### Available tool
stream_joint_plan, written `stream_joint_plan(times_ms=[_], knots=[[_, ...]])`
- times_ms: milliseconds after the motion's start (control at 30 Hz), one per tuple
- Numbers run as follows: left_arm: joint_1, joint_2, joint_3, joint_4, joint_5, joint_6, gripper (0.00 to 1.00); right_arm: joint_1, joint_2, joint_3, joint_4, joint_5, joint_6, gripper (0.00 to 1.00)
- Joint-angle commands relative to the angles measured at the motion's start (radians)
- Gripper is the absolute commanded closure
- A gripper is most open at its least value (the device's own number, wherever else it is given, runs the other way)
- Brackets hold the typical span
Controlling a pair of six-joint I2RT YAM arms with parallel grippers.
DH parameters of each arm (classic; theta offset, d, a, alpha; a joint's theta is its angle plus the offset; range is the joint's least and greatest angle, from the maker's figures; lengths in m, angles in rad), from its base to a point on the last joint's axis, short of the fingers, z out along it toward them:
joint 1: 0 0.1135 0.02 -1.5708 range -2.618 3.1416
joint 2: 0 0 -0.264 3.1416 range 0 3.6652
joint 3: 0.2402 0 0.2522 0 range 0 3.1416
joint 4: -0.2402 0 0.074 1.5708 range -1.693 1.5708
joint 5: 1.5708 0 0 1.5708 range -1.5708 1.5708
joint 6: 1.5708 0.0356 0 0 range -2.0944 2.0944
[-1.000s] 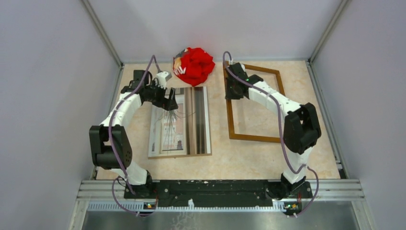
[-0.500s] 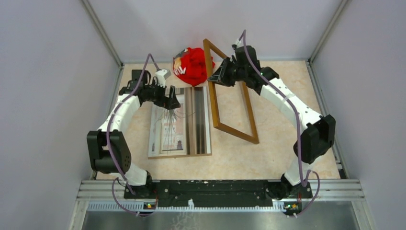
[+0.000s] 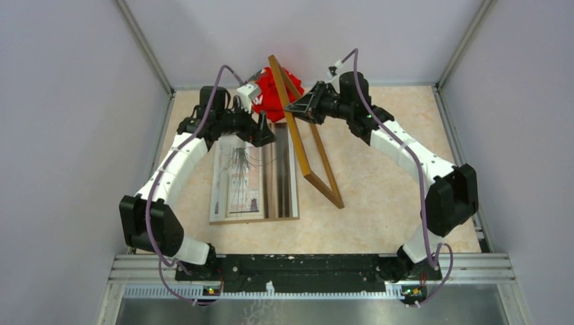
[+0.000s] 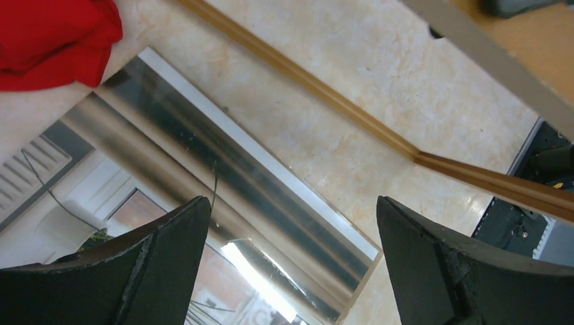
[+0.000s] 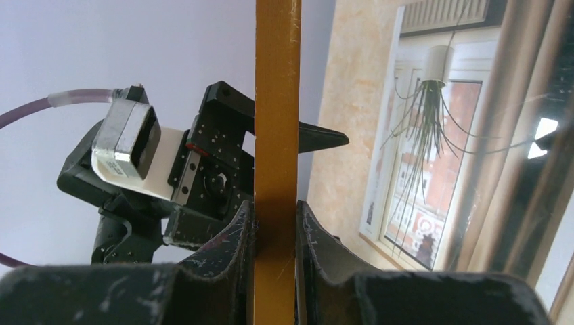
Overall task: Put the photo into the frame
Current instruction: Turn over the photo frame at the center of the board.
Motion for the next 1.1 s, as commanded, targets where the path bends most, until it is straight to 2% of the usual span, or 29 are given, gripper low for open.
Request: stream_joint_plan(times_ms=[0,167,300,367,467,533,767,933,1067], knots=[[-0.051,-0.020,0.057,0.064,-0.015,-0.084,0.02,-0.018,-0.073,-0.003,0.144,-0.046,0.059,1.00],[-0.084,-0.022,0.064,0.180,-0.108,-0.162,0.01,-0.053,-0.082,-0.058,0.228,-0.087,0.150,1.00],[-0.092,0.042,0.161,0.183,-0.171,-0.179,0.02,-0.079,-0.098,-0.065,0.187,-0.089,0.136,1.00],[-0.105,0.077,0.203,0.165,-0.183,-0.185,0.02,-0.103,-0.109,-0.083,0.176,-0.100,0.135,0.92],[-0.120,0.110,0.239,0.185,-0.277,-0.210,0.02,-0.136,-0.129,-0.102,0.149,-0.103,0.117,0.85],[-0.120,0.132,0.267,0.224,-0.328,-0.220,0.01,-0.151,-0.137,-0.103,0.131,-0.114,0.105,0.84],[-0.160,0.341,0.530,0.135,-0.389,-0.213,0.01,-0.180,-0.139,-0.083,0.063,-0.141,0.078,0.83],[-0.183,0.383,0.551,0.158,-0.437,-0.262,0.02,-0.180,-0.135,-0.090,0.095,-0.149,0.108,0.83],[-0.182,0.351,0.525,0.182,-0.468,-0.268,0.02,-0.162,-0.134,-0.095,0.148,-0.133,0.156,0.83]])
